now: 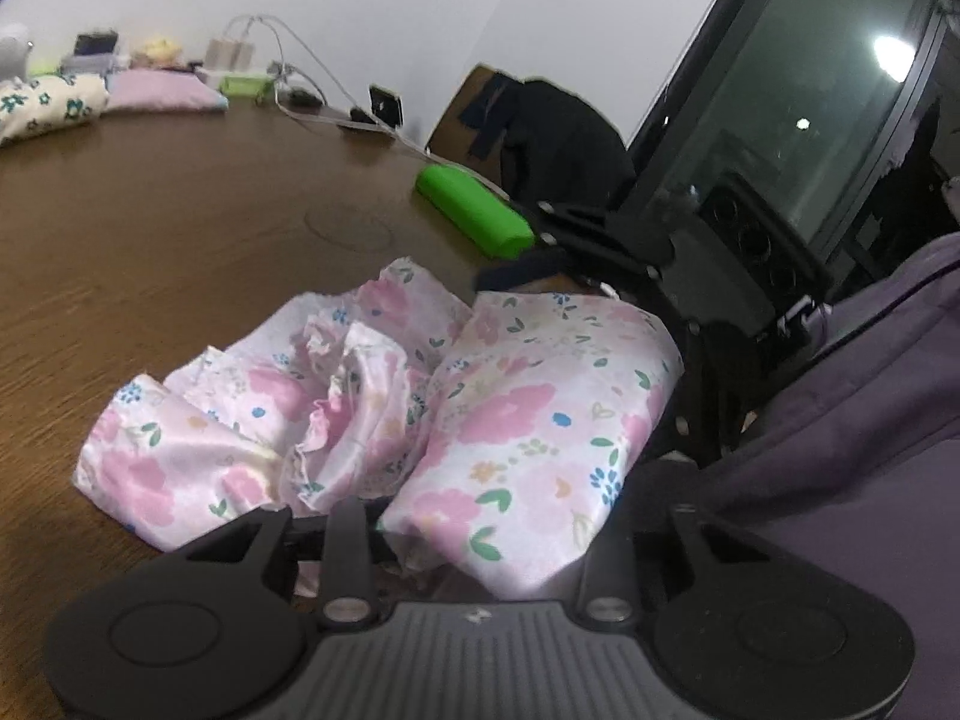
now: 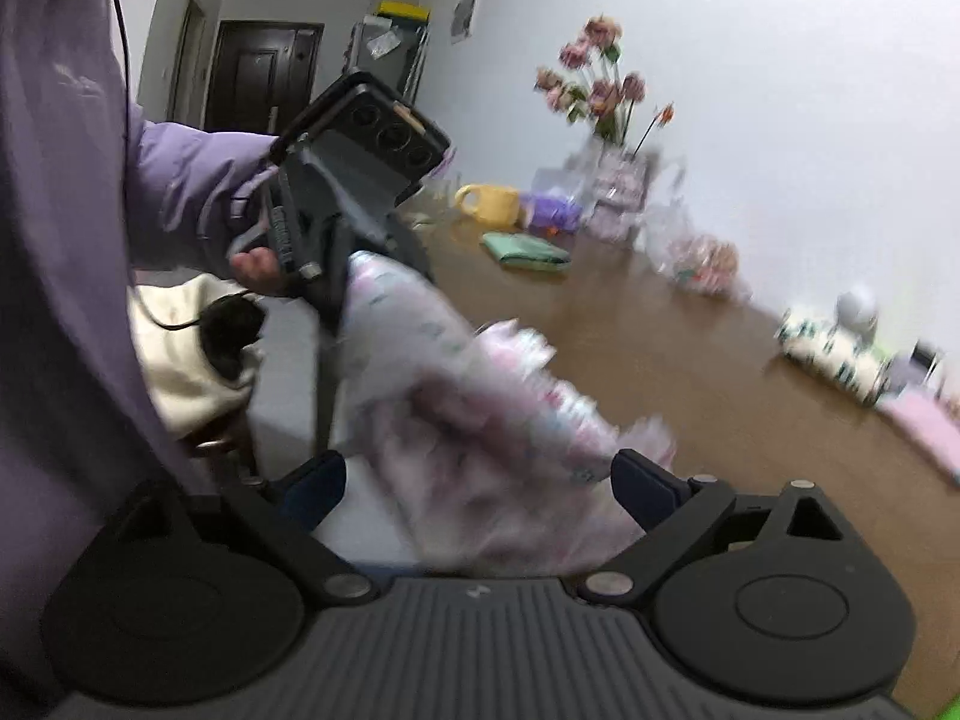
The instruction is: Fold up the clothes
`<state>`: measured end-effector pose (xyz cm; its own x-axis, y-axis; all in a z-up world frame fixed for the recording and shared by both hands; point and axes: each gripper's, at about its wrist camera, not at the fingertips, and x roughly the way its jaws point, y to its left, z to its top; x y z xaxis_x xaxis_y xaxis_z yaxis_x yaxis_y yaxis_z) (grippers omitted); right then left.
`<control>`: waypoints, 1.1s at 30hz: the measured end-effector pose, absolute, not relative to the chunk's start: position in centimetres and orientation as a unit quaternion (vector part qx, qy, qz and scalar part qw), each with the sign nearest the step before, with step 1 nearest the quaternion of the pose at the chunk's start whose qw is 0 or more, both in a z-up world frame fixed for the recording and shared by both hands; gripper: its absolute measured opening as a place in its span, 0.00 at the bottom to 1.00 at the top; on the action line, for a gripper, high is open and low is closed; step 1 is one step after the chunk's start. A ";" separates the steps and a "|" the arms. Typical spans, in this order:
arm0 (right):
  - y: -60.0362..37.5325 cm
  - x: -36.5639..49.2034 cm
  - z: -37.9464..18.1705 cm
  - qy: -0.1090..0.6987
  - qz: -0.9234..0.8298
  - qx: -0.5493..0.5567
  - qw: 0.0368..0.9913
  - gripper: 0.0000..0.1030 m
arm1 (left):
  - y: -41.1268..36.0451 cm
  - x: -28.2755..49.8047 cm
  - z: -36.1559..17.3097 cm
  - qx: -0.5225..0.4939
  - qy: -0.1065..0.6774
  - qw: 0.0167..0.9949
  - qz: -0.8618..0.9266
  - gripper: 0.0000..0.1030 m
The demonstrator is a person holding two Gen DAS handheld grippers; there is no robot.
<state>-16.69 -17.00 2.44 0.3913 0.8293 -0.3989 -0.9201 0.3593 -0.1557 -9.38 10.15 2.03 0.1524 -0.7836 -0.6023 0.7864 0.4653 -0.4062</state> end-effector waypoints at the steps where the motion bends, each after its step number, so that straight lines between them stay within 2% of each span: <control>1: -17.0 -16.0 2.3 0.138 0.540 -0.158 0.815 0.72 | 10.2 -9.5 2.2 0.002 0.396 0.759 -0.517 0.32; 2: -17.2 -15.2 2.2 0.162 0.541 -0.133 0.815 0.61 | 10.3 -9.5 2.4 0.002 0.394 0.762 -0.514 0.33; 3: -17.3 -14.4 2.0 0.185 0.541 -0.108 0.813 0.37 | 10.6 -9.5 2.6 0.003 0.389 0.771 -0.504 0.37; 4: -17.5 -13.5 1.9 0.208 0.541 -0.082 0.811 0.30 | 10.9 -9.5 2.9 0.003 0.384 0.779 -0.495 0.41; 5: -17.6 -12.7 1.7 0.231 0.539 -0.057 0.808 0.30 | 11.3 -9.5 3.2 -0.002 0.375 0.787 -0.490 0.44; 10: -18.4 -8.6 0.9 0.340 0.524 0.072 0.777 0.28 | 13.2 -10.3 5.0 -0.011 0.327 0.836 -0.441 0.76; 12: -18.7 -7.0 0.6 0.381 0.514 0.123 0.759 0.28 | 14.0 -10.7 5.5 -0.006 0.314 0.857 -0.409 0.82; 18: -19.4 -2.4 -0.4 0.486 0.473 0.259 0.688 0.28 | 16.7 -9.3 4.4 -0.074 0.341 0.870 -0.347 0.88; 29: -18.7 -0.5 -0.1 0.513 0.474 0.225 0.680 0.29 | 15.6 -4.2 1.5 -0.124 0.384 0.822 -0.402 0.87; 33: -18.4 -0.2 -0.5 0.514 0.473 0.229 0.677 0.29 | 14.1 -3.6 1.8 -0.124 0.386 0.817 -0.411 0.79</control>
<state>-0.21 -18.39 -0.47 0.0230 0.8771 -0.4797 -0.4053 0.4468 0.7976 -3.65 14.09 1.85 0.3641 -0.7669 -0.5285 0.5757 0.6314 -0.5195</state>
